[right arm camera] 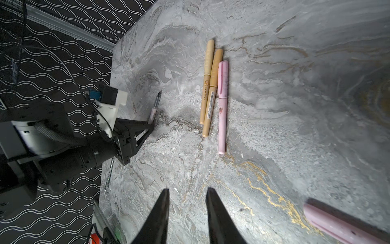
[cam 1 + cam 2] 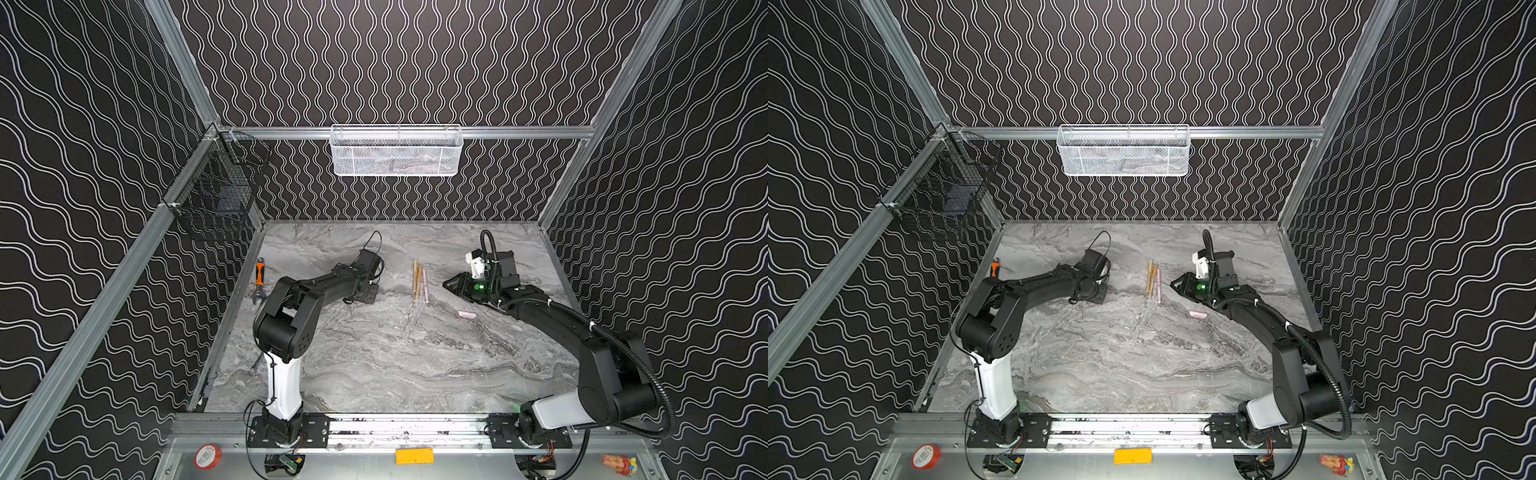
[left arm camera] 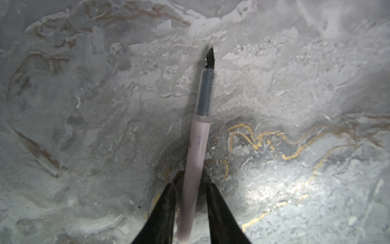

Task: Insert pens into pen caps
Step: Move the pen to the center of the table.

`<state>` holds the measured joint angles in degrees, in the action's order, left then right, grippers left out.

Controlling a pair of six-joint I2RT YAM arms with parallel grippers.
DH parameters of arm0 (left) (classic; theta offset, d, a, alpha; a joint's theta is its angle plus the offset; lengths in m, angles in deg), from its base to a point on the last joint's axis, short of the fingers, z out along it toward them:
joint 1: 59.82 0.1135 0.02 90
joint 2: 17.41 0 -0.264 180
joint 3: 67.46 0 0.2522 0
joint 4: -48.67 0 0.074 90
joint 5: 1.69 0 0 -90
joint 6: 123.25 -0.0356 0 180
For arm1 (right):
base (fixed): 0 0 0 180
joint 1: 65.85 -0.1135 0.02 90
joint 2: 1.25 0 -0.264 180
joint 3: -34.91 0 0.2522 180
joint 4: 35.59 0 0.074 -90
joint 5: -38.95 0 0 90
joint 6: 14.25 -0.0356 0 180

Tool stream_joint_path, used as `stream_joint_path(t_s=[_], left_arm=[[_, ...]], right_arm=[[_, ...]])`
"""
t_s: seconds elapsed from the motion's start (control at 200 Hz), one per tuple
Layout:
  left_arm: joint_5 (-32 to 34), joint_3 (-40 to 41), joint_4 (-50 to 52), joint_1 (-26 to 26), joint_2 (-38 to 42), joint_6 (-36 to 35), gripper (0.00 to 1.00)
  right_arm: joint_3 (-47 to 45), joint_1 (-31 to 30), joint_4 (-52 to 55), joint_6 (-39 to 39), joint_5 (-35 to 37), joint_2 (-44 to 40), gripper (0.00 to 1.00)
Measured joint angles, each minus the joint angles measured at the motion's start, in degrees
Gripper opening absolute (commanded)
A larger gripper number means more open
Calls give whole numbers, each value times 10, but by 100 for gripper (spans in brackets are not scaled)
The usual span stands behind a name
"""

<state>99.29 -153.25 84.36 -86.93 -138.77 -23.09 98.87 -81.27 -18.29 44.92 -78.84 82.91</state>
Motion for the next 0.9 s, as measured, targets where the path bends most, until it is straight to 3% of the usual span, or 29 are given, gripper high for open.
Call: stream_joint_path(t_s=[0.586,0.896], left_arm=[[-30,20,17,-26,23,1,15],[-52,8,26,-29,29,4,26]], right_arm=[[-3,0,-1,11,-8,-6,35],[-8,0,-4,15,-8,-14,35]])
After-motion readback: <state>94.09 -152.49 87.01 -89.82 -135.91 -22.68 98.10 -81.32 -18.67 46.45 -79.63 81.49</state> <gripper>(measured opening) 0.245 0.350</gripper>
